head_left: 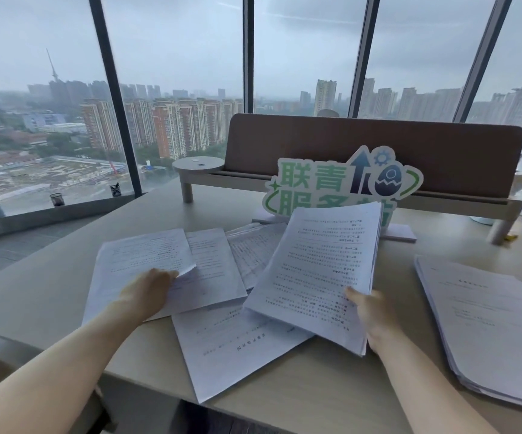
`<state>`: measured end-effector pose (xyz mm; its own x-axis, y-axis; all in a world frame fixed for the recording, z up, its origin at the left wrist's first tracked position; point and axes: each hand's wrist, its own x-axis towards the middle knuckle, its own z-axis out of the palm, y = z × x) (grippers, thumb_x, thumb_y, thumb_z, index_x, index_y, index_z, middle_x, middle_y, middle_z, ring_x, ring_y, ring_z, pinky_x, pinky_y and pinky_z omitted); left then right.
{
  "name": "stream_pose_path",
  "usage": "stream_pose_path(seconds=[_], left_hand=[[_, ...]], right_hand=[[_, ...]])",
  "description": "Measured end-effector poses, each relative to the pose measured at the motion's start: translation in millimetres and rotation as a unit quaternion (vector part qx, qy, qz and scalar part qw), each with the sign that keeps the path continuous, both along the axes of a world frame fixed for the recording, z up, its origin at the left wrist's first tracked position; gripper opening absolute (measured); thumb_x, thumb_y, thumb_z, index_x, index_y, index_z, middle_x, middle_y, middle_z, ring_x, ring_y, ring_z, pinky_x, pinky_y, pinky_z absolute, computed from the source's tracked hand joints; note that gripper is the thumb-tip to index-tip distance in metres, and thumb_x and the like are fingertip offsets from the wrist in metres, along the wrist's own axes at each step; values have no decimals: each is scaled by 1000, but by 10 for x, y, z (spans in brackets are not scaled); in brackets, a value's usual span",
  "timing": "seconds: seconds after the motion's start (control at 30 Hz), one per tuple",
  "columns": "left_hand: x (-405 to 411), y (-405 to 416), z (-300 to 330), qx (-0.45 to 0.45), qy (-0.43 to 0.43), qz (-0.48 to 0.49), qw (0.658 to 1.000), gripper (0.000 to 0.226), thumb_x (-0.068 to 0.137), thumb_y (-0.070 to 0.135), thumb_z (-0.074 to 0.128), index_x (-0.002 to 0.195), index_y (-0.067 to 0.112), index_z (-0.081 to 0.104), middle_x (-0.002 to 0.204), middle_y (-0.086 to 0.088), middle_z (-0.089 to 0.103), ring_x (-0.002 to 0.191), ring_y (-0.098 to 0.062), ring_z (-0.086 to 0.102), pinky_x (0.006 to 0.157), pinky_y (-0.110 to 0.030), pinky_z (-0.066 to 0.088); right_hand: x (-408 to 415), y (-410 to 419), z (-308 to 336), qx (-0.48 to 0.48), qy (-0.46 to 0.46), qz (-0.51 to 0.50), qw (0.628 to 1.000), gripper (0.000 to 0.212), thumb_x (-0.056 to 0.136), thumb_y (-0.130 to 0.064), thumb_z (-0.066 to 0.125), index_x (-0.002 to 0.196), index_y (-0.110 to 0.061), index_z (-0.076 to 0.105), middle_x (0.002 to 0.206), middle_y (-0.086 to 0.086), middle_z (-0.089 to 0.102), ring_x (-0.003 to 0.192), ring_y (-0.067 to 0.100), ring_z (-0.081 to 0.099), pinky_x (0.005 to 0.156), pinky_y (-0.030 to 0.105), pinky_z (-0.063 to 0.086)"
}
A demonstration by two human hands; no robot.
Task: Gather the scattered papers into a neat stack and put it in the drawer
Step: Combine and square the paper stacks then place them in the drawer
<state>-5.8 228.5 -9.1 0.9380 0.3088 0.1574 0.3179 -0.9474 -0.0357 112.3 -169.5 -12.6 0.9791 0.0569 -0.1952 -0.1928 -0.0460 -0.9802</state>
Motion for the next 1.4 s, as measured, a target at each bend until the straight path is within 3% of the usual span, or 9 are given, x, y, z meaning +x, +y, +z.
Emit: stream_pose_path(seconds=[0.1,0.2,0.33,0.43,0.7,0.83,1.03,1.17,1.4], left_hand=[[5,-185,26,22,-72,-17,997,36,85,5,44,103,28,65,94,-6,72,87,-30,69,72,-34,55],[13,-456,-26,-49,-144,-95,984,26,91,11,46,96,23,70,90,-8,74,84,-33,69,69,-37,54],[11,-693,-71,-155,-79,-113,978,30,93,31,54,120,25,66,121,2,68,111,-20,63,91,-31,49],[16,-738,-52,-147,-23,-107,983,55,84,49,63,133,26,55,134,6,58,122,-16,56,100,-32,45],[121,-731,31,-67,42,-78,994,52,91,11,44,141,24,41,127,-9,61,110,-30,61,87,-40,51],[167,-661,38,-86,-43,-19,995,30,92,8,39,106,17,64,105,-7,70,95,-27,65,79,-34,52],[112,-814,225,-123,-252,-45,959,30,98,12,43,71,13,56,67,-9,64,63,-28,59,56,-30,38],[212,-1125,271,-132,-273,-128,944,24,98,19,45,99,15,69,78,-6,72,73,-27,66,60,-30,47],[355,-1725,122,-130,-215,-231,940,43,96,37,30,126,29,59,106,0,73,91,-27,68,65,-35,53]], right_hand=[[8,-12,-3,7,3,2,1000,11,96,-12,58,93,-11,69,97,12,73,89,34,69,85,50,57],[2,-22,10,6,3,3,1000,10,96,-11,58,92,-10,68,96,13,72,88,33,69,84,48,57],[-21,-45,27,12,-5,6,1000,11,96,-7,57,92,-9,66,90,9,70,82,28,67,71,37,55],[-24,-53,26,16,-7,2,1000,12,96,-6,57,90,-10,66,88,8,69,79,27,66,68,34,54],[-23,-57,-19,-1,-10,1,1000,13,95,-10,59,88,-14,69,95,10,73,87,32,70,86,49,57],[-13,-68,-8,-10,-12,9,1000,11,95,-10,59,92,-12,70,96,10,73,87,31,70,86,47,57],[-16,-47,32,11,11,69,998,15,96,0,54,98,-3,68,95,13,72,85,31,70,71,38,58],[-30,-22,54,3,20,97,995,16,96,1,52,94,-5,67,99,16,73,88,33,71,73,41,58],[-63,-38,104,-12,11,79,997,23,101,-14,49,111,0,65,101,13,71,89,30,69,78,43,57]])
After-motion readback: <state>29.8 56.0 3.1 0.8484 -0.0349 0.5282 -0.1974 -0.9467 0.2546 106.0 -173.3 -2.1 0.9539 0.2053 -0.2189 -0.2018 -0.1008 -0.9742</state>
